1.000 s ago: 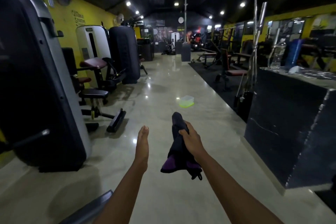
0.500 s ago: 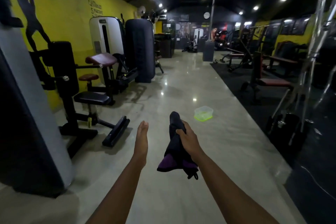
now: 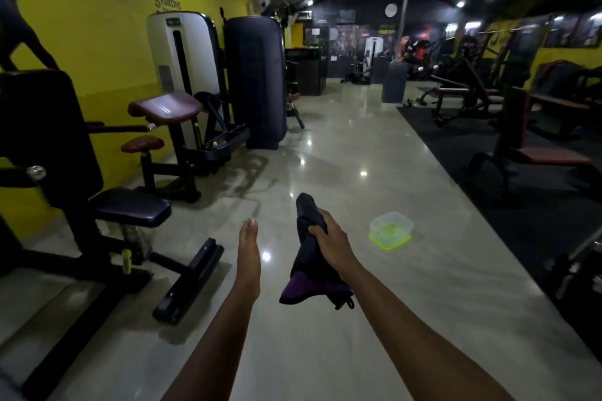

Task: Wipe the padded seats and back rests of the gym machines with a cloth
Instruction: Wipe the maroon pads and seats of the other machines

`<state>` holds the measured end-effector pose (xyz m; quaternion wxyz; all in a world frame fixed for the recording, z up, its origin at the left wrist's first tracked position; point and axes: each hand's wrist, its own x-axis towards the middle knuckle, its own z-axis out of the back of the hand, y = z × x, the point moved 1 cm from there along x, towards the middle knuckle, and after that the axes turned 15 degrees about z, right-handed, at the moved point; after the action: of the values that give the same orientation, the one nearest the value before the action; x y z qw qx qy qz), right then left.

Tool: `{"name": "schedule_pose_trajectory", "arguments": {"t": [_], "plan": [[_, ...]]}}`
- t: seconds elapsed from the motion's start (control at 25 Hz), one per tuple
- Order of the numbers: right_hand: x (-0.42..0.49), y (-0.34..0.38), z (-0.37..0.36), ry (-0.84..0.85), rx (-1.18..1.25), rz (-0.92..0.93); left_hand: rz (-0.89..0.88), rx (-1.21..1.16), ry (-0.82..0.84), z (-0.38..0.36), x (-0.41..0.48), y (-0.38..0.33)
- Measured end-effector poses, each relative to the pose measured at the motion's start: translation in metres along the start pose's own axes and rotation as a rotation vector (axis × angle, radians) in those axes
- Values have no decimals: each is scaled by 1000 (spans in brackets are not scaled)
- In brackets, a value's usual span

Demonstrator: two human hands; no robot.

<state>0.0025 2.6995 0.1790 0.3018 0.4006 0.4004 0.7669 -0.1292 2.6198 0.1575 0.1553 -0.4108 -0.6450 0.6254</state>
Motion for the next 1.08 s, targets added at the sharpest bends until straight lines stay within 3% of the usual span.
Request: {"name": "schedule_pose_trajectory", "arguments": {"t": [0.44, 0.76, 1.08], "plan": [[418, -139, -66, 225, 109, 124, -104, -68, -279, -54, 377, -116], [685, -209, -194, 348, 189, 142, -183, -72, -387, -28, 648, -197], [931, -276, -327, 477, 170, 197, -121, -167, -484, -1, 903, -297]]}}
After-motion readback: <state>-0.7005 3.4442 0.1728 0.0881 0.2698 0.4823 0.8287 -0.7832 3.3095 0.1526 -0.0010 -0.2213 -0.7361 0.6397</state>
